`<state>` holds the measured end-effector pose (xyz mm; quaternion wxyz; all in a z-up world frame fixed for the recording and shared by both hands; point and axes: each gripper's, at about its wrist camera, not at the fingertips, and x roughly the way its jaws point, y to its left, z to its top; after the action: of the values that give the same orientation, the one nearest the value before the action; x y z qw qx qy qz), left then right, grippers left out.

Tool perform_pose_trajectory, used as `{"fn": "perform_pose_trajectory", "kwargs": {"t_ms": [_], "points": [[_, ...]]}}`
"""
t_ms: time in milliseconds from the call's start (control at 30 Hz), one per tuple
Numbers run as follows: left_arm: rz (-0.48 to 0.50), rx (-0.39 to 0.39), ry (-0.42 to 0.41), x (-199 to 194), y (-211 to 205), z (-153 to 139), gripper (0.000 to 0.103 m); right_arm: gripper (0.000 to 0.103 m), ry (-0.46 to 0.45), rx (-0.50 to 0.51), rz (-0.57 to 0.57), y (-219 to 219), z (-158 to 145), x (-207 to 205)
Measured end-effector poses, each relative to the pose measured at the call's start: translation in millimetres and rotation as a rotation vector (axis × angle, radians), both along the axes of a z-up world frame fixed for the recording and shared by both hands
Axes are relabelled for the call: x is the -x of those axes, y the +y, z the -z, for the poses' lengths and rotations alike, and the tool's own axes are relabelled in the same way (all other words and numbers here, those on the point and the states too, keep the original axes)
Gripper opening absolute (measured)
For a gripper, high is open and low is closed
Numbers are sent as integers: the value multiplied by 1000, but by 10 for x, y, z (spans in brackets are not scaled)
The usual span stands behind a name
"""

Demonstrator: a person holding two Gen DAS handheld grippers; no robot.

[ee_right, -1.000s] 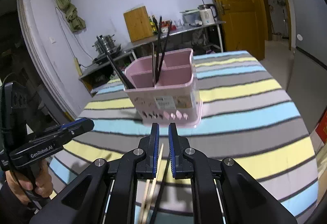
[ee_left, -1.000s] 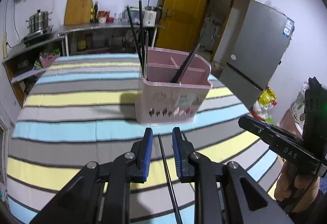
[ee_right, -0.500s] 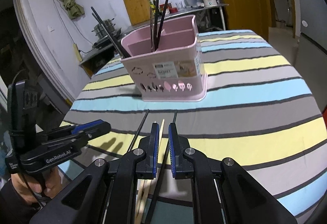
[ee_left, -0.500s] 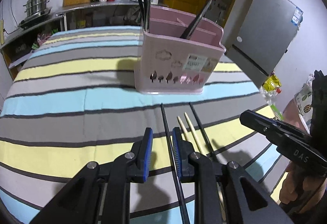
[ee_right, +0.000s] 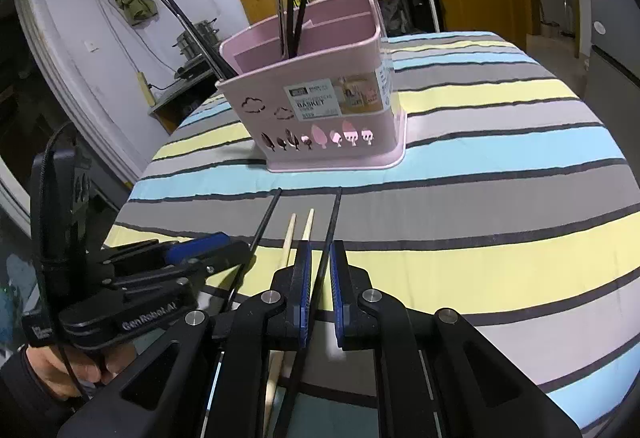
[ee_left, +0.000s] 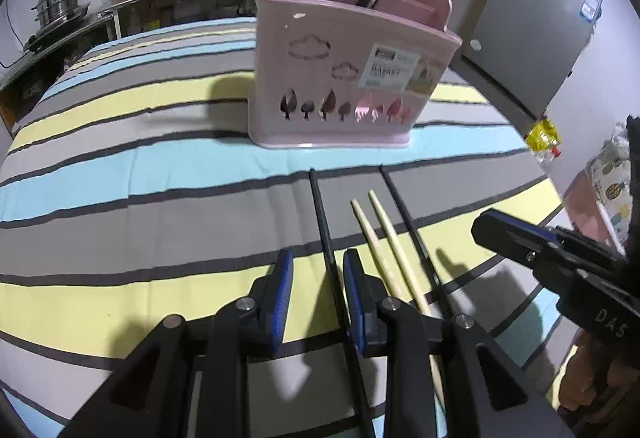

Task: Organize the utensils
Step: 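Grasp a black chopstick with the left gripper while the right gripper grasps another black chopstick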

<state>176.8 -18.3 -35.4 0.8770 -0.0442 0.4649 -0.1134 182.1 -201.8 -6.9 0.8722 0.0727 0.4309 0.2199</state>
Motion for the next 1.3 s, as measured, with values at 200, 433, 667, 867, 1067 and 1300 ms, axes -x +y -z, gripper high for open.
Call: {"fn": "perform_pose_trajectory", "kwargs": {"t_ms": [200, 433, 667, 867, 1067, 1300], "points": [[-16, -17, -14, 46, 21, 1, 7, 9, 18, 16, -11, 87, 60, -81], [-74, -13, -9, 66, 246, 9, 7, 9, 50, 46, -16, 203, 193, -204], [-83, 11, 18, -33, 351, 27, 7, 9, 73, 94, -15, 286, 297, -317], [-58, -9, 38, -197, 306, 63, 10, 9, 83, 123, -11, 339, 295, -405], [-15, -42, 49, -346, 264, 55, 10, 9, 84, 167, -18, 400, 291, -469], [-15, -44, 57, -351, 229, 31, 6, 6, 91, 165, -28, 408, 260, -484]]}}
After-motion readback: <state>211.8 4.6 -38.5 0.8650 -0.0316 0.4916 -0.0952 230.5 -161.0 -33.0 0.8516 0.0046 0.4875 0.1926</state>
